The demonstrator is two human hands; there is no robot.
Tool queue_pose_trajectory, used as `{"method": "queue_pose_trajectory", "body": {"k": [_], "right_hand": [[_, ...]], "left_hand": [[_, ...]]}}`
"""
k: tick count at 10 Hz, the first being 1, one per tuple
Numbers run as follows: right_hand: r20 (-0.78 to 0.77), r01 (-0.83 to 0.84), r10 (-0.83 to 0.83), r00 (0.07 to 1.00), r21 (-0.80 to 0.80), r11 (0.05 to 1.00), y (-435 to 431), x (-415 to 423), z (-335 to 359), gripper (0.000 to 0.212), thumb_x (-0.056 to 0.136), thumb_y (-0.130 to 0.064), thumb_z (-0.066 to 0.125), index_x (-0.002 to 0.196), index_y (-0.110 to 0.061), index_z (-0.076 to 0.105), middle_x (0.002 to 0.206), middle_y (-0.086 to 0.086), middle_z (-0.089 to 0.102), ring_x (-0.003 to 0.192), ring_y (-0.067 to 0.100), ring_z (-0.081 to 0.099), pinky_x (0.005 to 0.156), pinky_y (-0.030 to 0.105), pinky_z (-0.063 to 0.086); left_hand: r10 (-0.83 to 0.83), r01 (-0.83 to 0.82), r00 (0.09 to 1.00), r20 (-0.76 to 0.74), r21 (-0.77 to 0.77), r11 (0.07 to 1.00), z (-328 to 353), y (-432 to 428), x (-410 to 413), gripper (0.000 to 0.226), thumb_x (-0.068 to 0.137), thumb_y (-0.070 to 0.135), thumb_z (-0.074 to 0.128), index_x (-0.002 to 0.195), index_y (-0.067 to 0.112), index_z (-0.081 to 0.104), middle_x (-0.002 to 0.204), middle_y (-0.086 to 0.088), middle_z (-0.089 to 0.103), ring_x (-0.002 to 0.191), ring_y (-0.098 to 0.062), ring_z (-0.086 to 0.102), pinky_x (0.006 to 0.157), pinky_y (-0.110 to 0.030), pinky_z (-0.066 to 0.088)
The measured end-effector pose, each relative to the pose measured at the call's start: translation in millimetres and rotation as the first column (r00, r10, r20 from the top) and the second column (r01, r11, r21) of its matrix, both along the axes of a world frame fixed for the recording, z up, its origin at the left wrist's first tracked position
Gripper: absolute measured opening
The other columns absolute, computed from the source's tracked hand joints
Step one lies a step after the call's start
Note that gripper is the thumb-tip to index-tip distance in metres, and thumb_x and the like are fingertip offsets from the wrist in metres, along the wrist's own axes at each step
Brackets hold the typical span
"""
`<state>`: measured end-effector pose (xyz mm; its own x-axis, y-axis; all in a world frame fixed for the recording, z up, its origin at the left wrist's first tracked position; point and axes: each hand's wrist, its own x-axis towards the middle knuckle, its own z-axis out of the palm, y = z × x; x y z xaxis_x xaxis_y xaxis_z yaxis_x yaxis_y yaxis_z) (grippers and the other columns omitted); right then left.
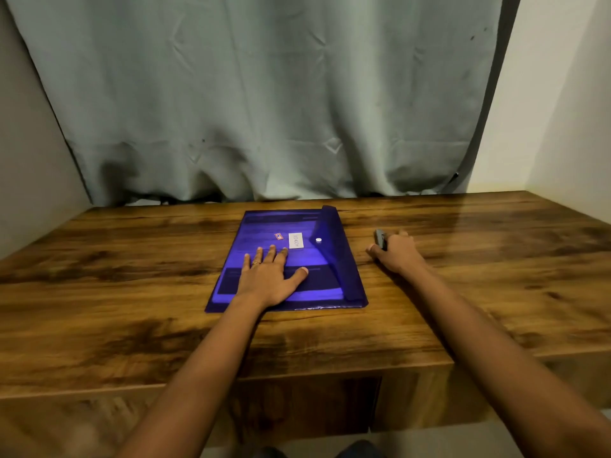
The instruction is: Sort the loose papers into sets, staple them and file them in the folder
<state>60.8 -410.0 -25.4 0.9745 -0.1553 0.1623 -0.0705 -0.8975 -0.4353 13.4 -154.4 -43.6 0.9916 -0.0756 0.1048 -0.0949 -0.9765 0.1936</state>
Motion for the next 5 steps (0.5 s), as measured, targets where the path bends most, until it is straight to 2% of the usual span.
{"method": "queue_pose_trajectory", "body": {"k": [2,4,5], "right_hand": [[0.024,-0.041,0.04,0.999,0.081,0.996,5.7,5.8,-0.3,0.062,0.091,-0.042,0.057,0.138,-0.005,0.043,0.138,0.017,0.041,0.127,0.031,0.038,0.104,0.041,0.038],[0.033,-0.032,0.03,0.999,0.076,0.997,5.7,6.0,-4.8,0.063,0.094,-0.046,0.05,0.142,-0.007,0.039,0.142,0.018,0.04,0.132,0.034,0.031,0.108,0.044,0.033],[0.105,-0.044,0.038,0.994,0.055,0.998,6.8,1.5,-4.3,0.066,0.096,-0.045,0.047,0.148,-0.009,0.027,0.148,0.016,0.033,0.135,0.033,0.027,0.11,0.044,0.03]], "left_hand": [[0.001,-0.001,1.0,0.001,0.002,1.0,-0.5,0.1,-0.7,0.077,0.091,0.068,0.027,0.153,0.024,0.014,0.161,-0.003,0.009,0.148,-0.027,0.003,0.118,-0.046,-0.002],[-0.003,0.003,1.0,0.002,-0.002,1.0,-0.1,-0.1,-0.9,0.077,0.091,0.068,0.026,0.153,0.024,0.014,0.16,-0.003,0.009,0.148,-0.027,0.004,0.118,-0.045,-0.002],[0.003,-0.003,1.0,0.011,0.002,1.0,0.8,-0.4,-2.1,0.077,0.091,0.068,0.025,0.153,0.024,0.014,0.16,-0.004,0.009,0.148,-0.027,0.004,0.118,-0.045,-0.002]]}}
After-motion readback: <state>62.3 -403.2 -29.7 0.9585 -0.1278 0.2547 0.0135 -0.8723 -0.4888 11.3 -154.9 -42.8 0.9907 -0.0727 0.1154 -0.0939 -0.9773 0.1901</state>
